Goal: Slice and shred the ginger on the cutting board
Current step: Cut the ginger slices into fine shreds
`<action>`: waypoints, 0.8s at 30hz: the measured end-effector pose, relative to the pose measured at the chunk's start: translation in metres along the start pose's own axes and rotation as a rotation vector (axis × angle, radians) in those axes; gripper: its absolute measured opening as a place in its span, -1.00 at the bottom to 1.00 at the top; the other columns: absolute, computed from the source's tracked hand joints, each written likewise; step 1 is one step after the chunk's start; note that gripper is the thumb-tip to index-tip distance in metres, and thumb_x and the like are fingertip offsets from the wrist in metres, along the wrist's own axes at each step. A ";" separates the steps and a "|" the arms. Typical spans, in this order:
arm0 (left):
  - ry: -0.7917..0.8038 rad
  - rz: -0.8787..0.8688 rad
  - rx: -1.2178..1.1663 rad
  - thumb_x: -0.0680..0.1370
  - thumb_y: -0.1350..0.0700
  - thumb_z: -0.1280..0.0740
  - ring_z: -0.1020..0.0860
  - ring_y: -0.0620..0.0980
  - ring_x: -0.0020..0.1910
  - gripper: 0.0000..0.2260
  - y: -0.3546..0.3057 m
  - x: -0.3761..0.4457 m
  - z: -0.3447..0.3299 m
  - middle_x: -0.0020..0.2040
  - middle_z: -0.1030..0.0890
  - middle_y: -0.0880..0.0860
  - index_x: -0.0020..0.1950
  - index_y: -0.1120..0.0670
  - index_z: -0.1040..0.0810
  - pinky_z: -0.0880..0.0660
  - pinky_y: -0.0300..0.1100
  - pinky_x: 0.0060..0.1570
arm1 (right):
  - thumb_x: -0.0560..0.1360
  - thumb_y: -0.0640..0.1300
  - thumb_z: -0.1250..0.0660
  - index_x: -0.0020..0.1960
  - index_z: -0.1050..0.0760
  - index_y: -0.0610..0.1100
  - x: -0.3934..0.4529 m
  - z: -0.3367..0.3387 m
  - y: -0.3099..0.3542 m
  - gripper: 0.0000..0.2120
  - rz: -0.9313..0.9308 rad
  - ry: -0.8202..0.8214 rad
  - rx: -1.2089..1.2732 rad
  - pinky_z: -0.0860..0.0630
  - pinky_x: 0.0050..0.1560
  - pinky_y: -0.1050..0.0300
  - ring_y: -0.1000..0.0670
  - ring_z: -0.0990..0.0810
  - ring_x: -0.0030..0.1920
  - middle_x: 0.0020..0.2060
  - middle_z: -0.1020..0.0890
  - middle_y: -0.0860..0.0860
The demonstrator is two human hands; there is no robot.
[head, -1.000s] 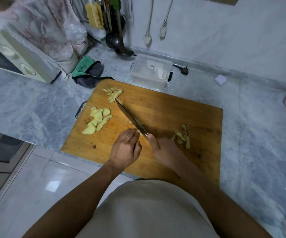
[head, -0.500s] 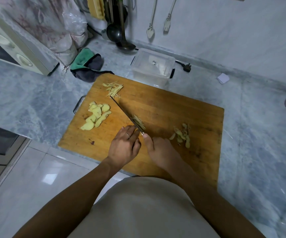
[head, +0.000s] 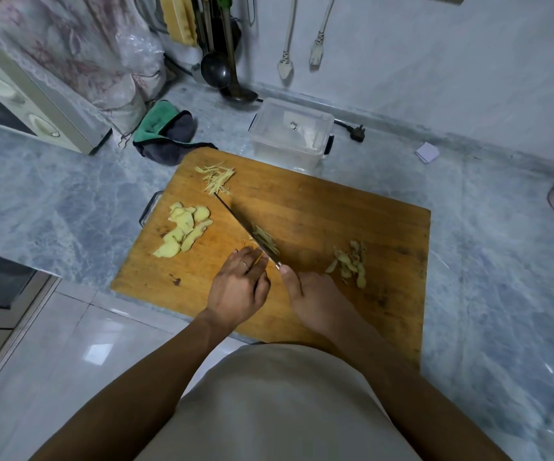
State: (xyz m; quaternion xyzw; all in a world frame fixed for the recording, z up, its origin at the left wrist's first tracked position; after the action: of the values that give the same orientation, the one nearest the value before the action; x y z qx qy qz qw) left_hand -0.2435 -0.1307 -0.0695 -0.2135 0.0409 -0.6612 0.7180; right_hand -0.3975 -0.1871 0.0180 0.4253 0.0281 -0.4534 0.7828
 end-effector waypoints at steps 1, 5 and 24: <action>0.002 0.004 -0.001 0.58 0.11 -0.27 -0.50 0.17 0.28 -0.71 0.000 0.000 0.000 0.20 -0.59 0.18 0.21 0.21 -0.63 -0.45 0.09 0.23 | 0.72 0.14 0.07 -0.37 -0.29 -0.03 0.002 -0.001 0.000 -0.46 -0.008 0.003 0.008 -0.26 -0.10 0.09 -0.08 -0.46 -0.18 -0.43 -0.39 0.05; -0.006 0.001 -0.001 0.58 0.11 -0.27 -0.51 0.17 0.25 -0.72 -0.002 0.000 0.001 0.17 -0.60 0.18 0.18 0.21 -0.64 -0.47 0.08 0.20 | 0.72 0.14 0.06 -0.37 -0.27 0.01 0.005 -0.004 0.005 -0.47 0.000 -0.003 0.003 -0.26 -0.07 0.11 -0.18 -0.53 -0.07 -0.33 -0.46 0.00; -0.070 0.009 0.029 0.57 0.09 -0.30 -0.49 0.14 0.22 -0.73 -0.005 -0.001 0.005 0.19 -0.55 0.19 0.17 0.18 -0.66 -0.54 0.00 0.09 | 0.72 0.13 0.04 -0.38 -0.28 0.00 -0.001 -0.002 0.004 -0.47 0.008 0.007 -0.010 -0.26 -0.12 0.14 -0.03 -0.45 -0.23 -0.44 -0.40 0.07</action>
State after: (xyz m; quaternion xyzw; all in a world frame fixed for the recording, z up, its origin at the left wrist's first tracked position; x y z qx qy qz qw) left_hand -0.2463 -0.1290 -0.0635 -0.2259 0.0073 -0.6506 0.7250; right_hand -0.3945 -0.1843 0.0203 0.4229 0.0315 -0.4486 0.7867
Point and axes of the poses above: each hand's wrist, its own x-axis towards the middle knuckle, its own z-axis out of the back of the hand, y = z × x, the point moved 3 cm from there along x, towards the middle knuckle
